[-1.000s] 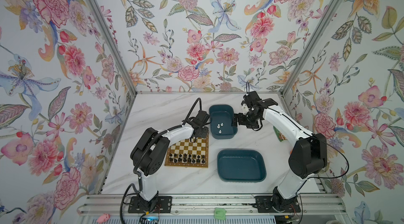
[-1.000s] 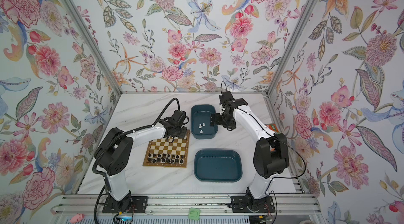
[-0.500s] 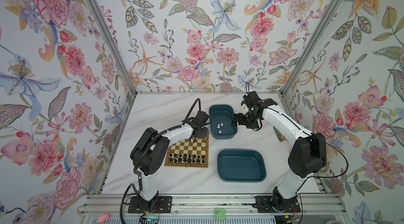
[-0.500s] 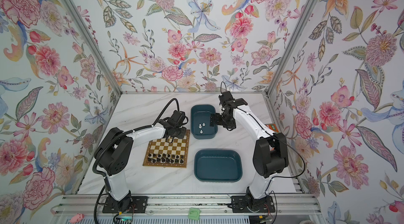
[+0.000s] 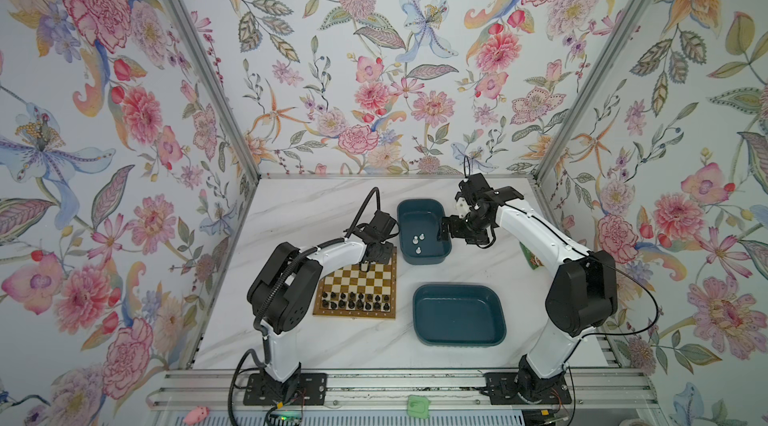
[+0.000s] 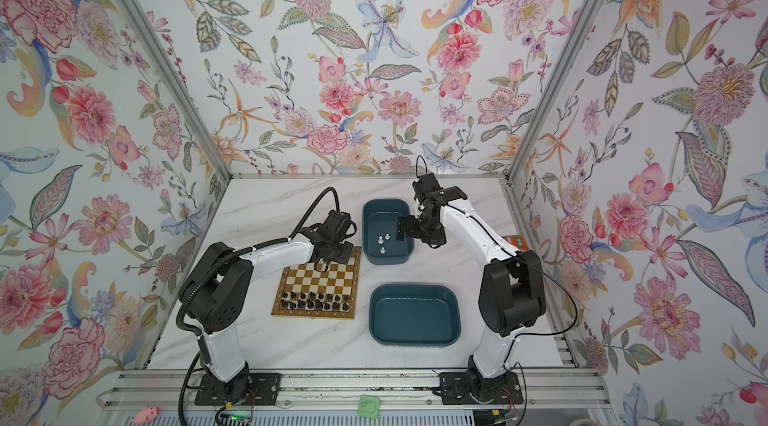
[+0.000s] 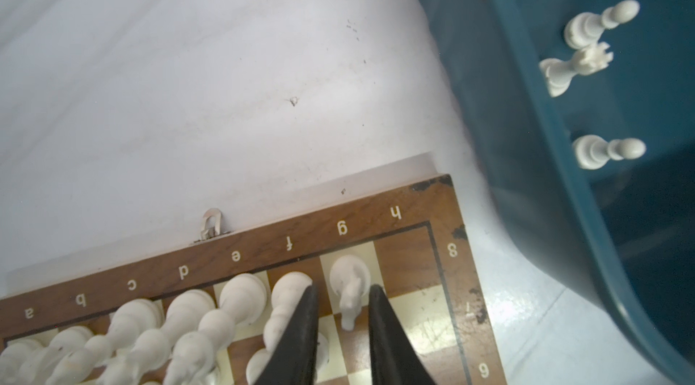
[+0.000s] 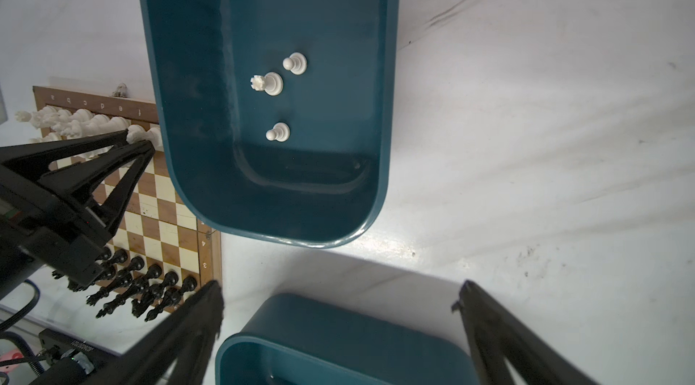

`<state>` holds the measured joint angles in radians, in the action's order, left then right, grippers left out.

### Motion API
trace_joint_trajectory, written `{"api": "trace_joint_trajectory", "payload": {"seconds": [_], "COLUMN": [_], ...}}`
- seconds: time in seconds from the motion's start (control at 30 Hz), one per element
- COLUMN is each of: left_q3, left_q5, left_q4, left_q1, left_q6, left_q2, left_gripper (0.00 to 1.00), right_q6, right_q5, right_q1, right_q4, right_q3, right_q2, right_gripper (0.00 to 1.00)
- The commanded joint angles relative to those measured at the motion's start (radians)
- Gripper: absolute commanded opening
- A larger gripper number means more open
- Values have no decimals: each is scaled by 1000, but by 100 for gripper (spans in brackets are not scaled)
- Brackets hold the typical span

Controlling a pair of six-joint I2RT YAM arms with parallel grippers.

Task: Set up the chess pieces on the board
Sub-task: 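Lower the white piece onto the board's far rank and open the left gripper, then move the left gripper back over the farther teal tub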

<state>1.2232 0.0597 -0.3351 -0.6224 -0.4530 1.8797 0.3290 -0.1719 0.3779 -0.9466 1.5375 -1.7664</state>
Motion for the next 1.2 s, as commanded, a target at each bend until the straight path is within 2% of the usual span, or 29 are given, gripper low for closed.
{"api": "trace_joint_trajectory", "payload": {"seconds": [0.0, 0.1, 0.67, 1.17], "left_q3": [-2, 7, 129, 446], "left_q5": [2, 4, -11, -76], "left_q4": [-2, 1, -5, -64], "left_q1": [10, 10, 10, -62], "left_q6": [16, 23, 55, 59], "left_q2": [-20, -32, -60, 163], "left_gripper": [29, 33, 35, 37], "right_q6": [6, 10, 22, 31], "right_q5": [9, 14, 45, 69], "right_q1": [10, 13, 21, -37], "right_q4": [-13, -13, -11, -14], "right_q3": [25, 23, 13, -63], "right_q2": [-10, -8, 21, 123], "right_gripper": [99, 99, 99, 99]}}
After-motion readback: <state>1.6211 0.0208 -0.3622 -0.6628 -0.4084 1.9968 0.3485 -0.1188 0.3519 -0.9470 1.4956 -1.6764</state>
